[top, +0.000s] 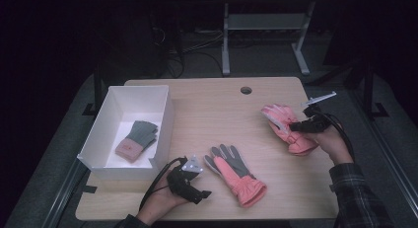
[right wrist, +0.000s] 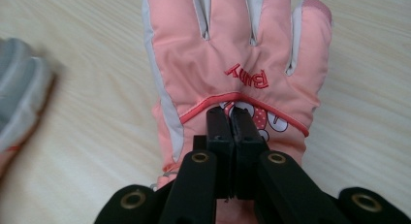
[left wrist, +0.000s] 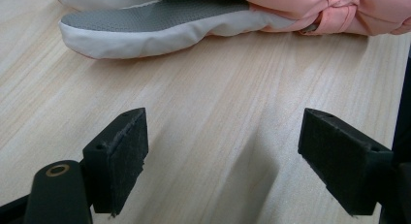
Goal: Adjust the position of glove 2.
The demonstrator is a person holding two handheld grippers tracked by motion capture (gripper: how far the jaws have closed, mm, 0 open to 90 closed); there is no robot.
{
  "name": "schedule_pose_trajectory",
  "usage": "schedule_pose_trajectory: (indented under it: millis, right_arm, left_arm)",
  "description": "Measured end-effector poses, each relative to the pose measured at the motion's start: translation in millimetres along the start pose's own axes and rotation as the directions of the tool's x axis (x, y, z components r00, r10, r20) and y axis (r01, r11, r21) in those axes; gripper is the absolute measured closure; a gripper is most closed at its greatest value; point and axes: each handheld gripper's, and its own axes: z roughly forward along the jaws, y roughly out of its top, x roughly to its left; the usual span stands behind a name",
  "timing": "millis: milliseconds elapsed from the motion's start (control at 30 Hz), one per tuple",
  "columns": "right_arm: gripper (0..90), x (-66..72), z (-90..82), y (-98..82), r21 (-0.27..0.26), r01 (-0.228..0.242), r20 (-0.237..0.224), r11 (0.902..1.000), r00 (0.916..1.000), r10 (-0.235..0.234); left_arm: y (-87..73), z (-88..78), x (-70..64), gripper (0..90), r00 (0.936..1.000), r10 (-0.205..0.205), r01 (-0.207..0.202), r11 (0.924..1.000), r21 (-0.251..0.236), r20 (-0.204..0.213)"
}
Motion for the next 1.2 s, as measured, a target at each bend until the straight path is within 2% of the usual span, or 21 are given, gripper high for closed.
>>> schedule_pose_trajectory:
  millis: [200, 500, 767, 967, 1200]
  right_arm:
    - [88.8, 23.1, -14.5, -6.0, -0.015, -0.006, -0.023, 0.9999, 0.9997, 0.006]
    - [88.8, 62.2, -30.4, -13.3, -0.045, 0.017, -0.081, 0.9989, 0.9965, -0.02]
    - [88.7, 100.9, -41.0, -14.3, -0.068, 0.051, -0.151, 0.9964, 0.9866, -0.061]
    - [88.7, 127.5, -39.8, -12.0, -0.07, 0.059, -0.191, 0.9958, 0.9791, -0.071]
    - [88.6, 155.9, -28.1, -7.9, -0.053, 0.07, -0.241, 0.9962, 0.9673, -0.08]
  left_arm:
    - [0.3, -0.7, -0.3, 17.9, 1.0, 0.003, -0.003, 1.0, 0.001, -0.001]
    - [0.3, 0.0, -1.4, 17.9, 1.0, 0.004, -0.004, 1.0, -0.009, -0.002]
    - [0.6, -0.3, -1.9, 17.8, 1.0, 0.005, -0.005, 0.9999, -0.013, -0.004]
    - [0.8, 0.7, -2.2, 17.9, 1.0, 0.002, -0.002, 0.9999, -0.016, -0.006]
    - [0.8, 0.2, -2.9, 17.9, 1.0, -0.004, 0.004, 0.9999, -0.016, -0.001]
